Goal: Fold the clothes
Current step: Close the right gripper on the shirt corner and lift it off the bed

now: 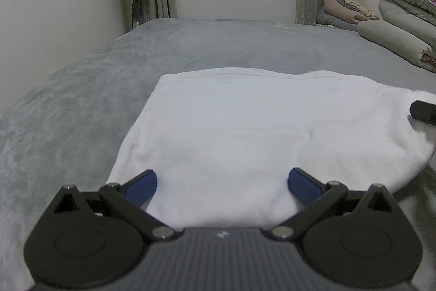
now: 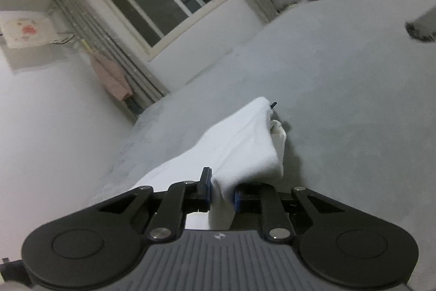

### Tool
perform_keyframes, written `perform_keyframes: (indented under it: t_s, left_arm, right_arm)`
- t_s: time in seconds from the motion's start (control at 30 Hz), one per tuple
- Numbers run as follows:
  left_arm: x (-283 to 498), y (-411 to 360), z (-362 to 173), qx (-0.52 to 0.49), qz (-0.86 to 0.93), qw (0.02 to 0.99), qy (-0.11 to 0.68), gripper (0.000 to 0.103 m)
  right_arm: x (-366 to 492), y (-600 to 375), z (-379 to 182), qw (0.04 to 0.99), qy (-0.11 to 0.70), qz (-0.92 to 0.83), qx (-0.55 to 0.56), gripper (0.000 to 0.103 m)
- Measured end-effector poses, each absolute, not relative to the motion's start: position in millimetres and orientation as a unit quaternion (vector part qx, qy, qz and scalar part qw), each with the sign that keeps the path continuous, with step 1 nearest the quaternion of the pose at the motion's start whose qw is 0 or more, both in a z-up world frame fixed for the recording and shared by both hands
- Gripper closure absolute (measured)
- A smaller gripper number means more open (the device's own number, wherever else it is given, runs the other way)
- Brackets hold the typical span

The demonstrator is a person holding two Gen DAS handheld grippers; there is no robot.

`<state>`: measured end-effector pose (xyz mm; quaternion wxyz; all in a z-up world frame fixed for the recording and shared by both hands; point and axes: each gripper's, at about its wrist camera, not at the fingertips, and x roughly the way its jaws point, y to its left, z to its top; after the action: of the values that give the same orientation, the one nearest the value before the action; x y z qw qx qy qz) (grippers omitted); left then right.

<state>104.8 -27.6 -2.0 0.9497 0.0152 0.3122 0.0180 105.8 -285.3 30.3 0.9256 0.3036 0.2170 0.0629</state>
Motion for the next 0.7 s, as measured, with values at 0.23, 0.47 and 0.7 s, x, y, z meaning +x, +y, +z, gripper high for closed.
perform_keyframes:
  t_s: [0.23,0.47,0.7]
  left_arm:
    - [104,-28,-2,0.016,0.019,0.95,0.312,0.0]
    - [108,-41,9,0.059,0.01,0.95,0.306,0.0]
    - [130,-70,15,0.108,0.004,0.946,0.307,0.0]
  right_arm:
    - [105,-285,26,0.921,0.228,0.053,0.311,0.087]
    - [113,-294,11,0.896,0.251,0.035,0.364,0.085]
    - [110,-304,8,0.887,0.251,0.038,0.386,0.085]
